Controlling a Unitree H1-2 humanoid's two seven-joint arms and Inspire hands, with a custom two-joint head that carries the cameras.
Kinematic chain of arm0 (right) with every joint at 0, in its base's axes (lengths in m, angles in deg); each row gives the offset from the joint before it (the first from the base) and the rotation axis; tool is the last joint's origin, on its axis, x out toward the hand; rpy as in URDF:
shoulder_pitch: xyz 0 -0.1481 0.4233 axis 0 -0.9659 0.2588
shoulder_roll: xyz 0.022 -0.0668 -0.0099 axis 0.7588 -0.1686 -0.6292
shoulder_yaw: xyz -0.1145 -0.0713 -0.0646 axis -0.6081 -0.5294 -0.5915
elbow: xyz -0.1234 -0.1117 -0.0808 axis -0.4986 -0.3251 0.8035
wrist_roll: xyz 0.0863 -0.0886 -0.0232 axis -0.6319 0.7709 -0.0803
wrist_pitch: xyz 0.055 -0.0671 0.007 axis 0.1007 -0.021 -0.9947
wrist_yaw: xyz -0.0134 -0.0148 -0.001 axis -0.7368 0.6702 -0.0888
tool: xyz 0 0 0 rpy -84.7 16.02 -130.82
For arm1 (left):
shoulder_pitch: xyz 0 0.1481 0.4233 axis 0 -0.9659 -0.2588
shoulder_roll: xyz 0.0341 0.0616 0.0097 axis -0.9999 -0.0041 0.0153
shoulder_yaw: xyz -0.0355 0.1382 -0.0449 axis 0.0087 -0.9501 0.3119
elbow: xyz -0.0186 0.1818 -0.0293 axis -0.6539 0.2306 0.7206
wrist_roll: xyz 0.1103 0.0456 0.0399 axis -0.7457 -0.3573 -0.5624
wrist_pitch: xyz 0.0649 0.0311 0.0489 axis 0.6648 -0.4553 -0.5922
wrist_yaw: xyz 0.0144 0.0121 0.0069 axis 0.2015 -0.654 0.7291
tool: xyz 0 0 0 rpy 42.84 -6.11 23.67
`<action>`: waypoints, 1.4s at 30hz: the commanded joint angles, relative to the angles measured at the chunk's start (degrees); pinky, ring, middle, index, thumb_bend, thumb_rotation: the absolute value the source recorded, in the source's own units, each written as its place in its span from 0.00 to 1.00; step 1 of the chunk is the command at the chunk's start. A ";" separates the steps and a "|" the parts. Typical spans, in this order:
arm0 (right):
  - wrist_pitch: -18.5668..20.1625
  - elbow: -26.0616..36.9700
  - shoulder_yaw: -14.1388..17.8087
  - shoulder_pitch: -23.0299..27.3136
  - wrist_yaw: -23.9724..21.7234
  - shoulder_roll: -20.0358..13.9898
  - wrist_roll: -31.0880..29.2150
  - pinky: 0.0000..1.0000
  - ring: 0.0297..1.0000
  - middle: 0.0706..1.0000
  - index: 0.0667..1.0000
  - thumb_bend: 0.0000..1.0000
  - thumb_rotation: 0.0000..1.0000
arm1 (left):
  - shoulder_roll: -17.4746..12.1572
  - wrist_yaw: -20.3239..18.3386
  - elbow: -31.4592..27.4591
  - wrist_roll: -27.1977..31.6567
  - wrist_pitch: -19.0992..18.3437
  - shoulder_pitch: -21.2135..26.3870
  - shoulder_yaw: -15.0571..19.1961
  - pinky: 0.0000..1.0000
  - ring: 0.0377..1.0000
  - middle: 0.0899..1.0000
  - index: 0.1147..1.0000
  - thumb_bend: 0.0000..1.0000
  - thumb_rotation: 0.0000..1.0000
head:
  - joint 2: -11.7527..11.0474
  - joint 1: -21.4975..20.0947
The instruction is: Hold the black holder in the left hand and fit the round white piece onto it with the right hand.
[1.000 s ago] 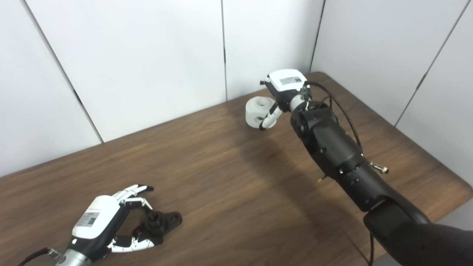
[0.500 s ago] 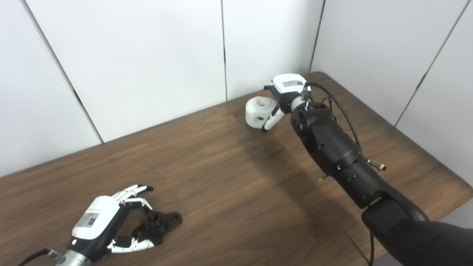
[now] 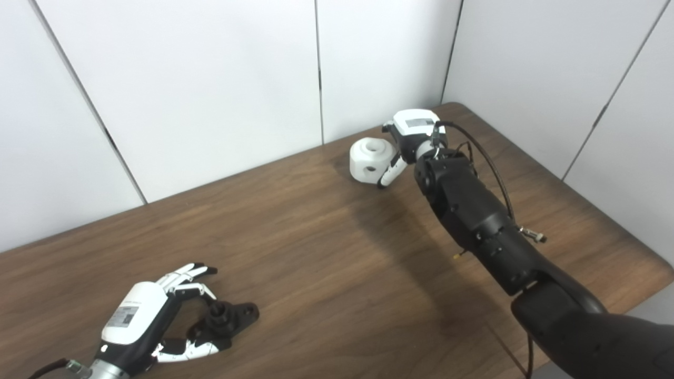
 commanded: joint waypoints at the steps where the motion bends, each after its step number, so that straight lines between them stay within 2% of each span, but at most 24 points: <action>1: 0.31 0.07 0.56 3.58 2.80 -0.84 -0.72 0.87 0.91 0.92 0.83 0.91 0.37 | -2.42 -4.95 3.80 -3.56 -1.05 -3.27 -2.24 0.87 0.91 0.85 0.42 0.52 0.06 | 0.12 0.31; 6: 0.32 -2.80 0.10 4.60 5.38 -0.34 -2.84 0.85 0.90 0.91 0.82 0.92 0.38 | -2.34 -4.20 3.77 -3.71 -0.75 -3.45 -2.17 0.88 0.90 0.84 0.42 0.52 0.06 | 0.31 0.78; 14: 0.35 -6.20 -0.69 5.89 7.84 0.56 -4.65 0.84 0.88 0.89 0.81 0.92 0.40 | -2.52 -3.57 3.39 -3.71 -0.66 -3.80 -2.20 0.96 0.91 0.84 0.42 0.52 0.06 | 0.83 1.08; 18: 0.34 -7.52 -0.99 6.26 8.85 0.99 -6.00 0.83 0.88 0.88 0.80 0.93 0.40 | -2.60 -4.02 2.62 -3.78 -1.23 -3.97 -2.31 0.94 0.90 0.84 0.42 0.52 0.06 | 1.21 1.49; 23: 0.33 -8.60 -2.08 6.50 9.46 1.31 -6.91 0.82 0.87 0.88 0.78 0.92 0.39 | -2.68 -3.90 2.33 -3.65 -0.98 -4.11 -2.28 0.87 0.88 0.83 0.42 0.52 0.06 | 1.45 1.75; 28: 0.25 -9.21 -3.29 6.33 11.53 1.34 -7.93 0.80 0.85 0.85 0.70 0.89 0.34 | -2.72 -3.44 2.44 -3.74 -0.63 -4.23 -2.25 0.85 0.87 0.82 0.42 0.52 0.06 | 1.69 1.88; 31: -0.18 -9.93 -3.63 6.09 14.33 1.42 -9.19 0.81 0.82 0.81 0.57 0.80 0.26 | -2.80 -3.92 1.99 -3.69 -1.03 -4.34 -2.26 0.86 0.88 0.83 0.42 0.52 0.06 | 1.76 1.85; 32: -0.27 -10.04 -3.73 5.96 15.42 1.47 -9.58 0.83 0.82 0.80 0.50 0.63 0.20 | -2.84 -4.11 1.85 -3.61 -1.13 -4.37 -2.25 0.86 0.88 0.83 0.42 0.52 0.06 | 1.76 1.85; 34: -0.38 -10.40 -4.32 5.81 17.18 1.32 -10.08 0.84 0.80 0.76 0.46 0.55 0.16 | -2.87 -4.39 1.77 -3.36 -1.25 -4.37 -2.21 0.88 0.88 0.83 0.42 0.52 0.06 | 1.76 1.85; 38: -0.43 -11.00 -5.19 5.65 20.26 1.13 -11.02 0.84 0.77 0.71 0.45 0.52 0.14 | -2.96 -4.57 1.33 -3.18 -1.56 -4.46 -2.05 0.87 0.88 0.83 0.42 0.52 0.06 | 2.25 2.29; 42: -0.04 -10.79 -5.68 5.45 21.48 1.01 -11.74 0.85 0.76 0.70 0.45 0.52 0.14 | -3.02 -4.73 1.03 -3.10 -1.74 -4.52 -1.97 0.86 0.88 0.83 0.42 0.52 0.06 | 2.26 2.31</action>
